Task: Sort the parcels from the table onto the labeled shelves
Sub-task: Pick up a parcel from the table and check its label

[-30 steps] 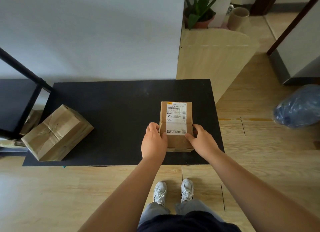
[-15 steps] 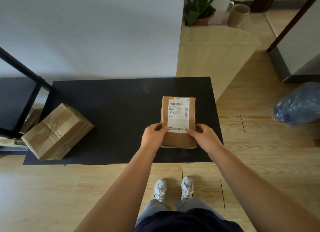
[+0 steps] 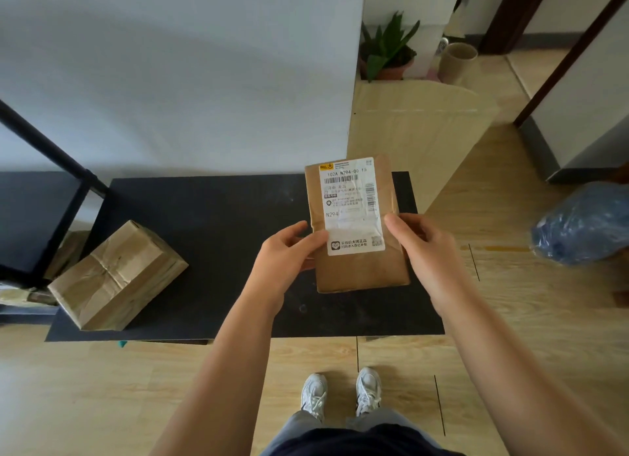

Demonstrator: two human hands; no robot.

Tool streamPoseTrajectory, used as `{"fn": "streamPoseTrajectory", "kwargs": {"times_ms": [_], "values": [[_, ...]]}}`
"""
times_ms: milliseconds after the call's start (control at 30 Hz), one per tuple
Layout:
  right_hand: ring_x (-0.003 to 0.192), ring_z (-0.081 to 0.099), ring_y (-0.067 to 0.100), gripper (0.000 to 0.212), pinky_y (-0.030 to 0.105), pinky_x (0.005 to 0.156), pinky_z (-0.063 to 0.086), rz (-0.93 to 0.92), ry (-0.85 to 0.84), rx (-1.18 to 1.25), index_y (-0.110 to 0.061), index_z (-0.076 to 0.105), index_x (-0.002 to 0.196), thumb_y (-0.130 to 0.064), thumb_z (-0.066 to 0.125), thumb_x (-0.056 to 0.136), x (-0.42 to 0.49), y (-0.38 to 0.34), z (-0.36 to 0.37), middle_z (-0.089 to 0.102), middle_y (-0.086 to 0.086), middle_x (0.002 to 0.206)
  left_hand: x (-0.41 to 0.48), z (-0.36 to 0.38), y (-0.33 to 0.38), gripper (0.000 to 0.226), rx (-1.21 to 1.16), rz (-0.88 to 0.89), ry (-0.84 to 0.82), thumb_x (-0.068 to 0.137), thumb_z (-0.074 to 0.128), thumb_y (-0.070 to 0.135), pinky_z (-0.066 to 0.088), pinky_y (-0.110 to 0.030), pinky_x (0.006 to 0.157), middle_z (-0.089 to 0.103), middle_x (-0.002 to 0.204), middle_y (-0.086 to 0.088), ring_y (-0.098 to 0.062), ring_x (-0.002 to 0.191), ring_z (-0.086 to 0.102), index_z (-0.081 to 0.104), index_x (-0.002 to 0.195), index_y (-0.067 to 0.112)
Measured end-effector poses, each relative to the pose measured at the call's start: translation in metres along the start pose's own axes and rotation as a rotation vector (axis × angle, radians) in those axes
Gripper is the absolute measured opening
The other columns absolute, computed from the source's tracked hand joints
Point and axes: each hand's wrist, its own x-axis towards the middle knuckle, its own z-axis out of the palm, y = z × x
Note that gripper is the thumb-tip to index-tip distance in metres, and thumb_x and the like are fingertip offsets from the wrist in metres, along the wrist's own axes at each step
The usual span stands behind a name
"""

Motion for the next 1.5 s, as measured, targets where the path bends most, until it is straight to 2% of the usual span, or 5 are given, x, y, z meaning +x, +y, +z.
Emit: {"fn": "streamPoseTrajectory", "kwargs": {"times_ms": [167,800,1067,1233,1500], "values": [[0.094,0.067,0.003,0.034,0.019,0.074,0.049,-0.048,-0.034,0.085,-0.026,0.066,0.113,-0.049,0.062,0.088,-0.004,-0.017,-0.004,0.073,-0.011,0.1,-0.014,-0.009,0.02,0.035,0.004,0.08,0.025,0.09,0.066,0.038,0.059,-0.023,0.078,0.078,0.099,0.008,-0.006,0.09,0.074,0.069,0.121,0.023],[0.108,0.068,0.018,0.031,0.044,0.099,0.05,-0.283,-0.008,0.315,-0.014,0.066,0.112,-0.023,0.057,0.084,-0.029,-0.048,-0.014,0.074,0.001,0.109,-0.045,-0.034,0.066,0.039,0.069,0.347,0.005,0.081,0.075,0.028,0.054,-0.042,0.099,0.077,0.104,0.012,-0.007,0.099,0.072,0.069,0.12,0.026],[0.1,0.07,0.011,0.018,0.032,0.09,0.053,-0.285,0.037,0.276,-0.015,0.066,0.108,-0.019,0.059,0.092,-0.044,-0.052,-0.007,0.075,-0.004,0.103,-0.055,-0.044,0.067,0.049,0.07,0.342,-0.005,0.07,0.076,0.041,0.052,-0.046,0.1,0.078,0.103,0.01,-0.012,0.101,0.072,0.07,0.116,0.027],[0.09,0.069,-0.001,0.017,0.013,0.072,0.05,-0.257,0.058,0.238,-0.019,0.066,0.107,-0.028,0.058,0.095,-0.06,-0.051,0.005,0.076,-0.012,0.095,-0.058,-0.054,0.057,0.03,0.035,0.315,-0.021,0.084,0.073,0.03,0.055,-0.04,0.096,0.079,0.1,0.008,-0.011,0.096,0.074,0.071,0.114,0.024],[0.1,0.068,0.003,0.025,0.03,0.092,0.05,-0.225,0.007,0.179,-0.028,0.066,0.111,-0.043,0.058,0.092,-0.08,-0.046,0.022,0.075,-0.013,0.102,-0.078,-0.065,0.043,0.034,0.055,0.284,0.035,0.088,0.069,0.032,0.057,-0.035,0.092,0.077,0.102,0.007,-0.01,0.095,0.073,0.067,0.12,0.022]]}}
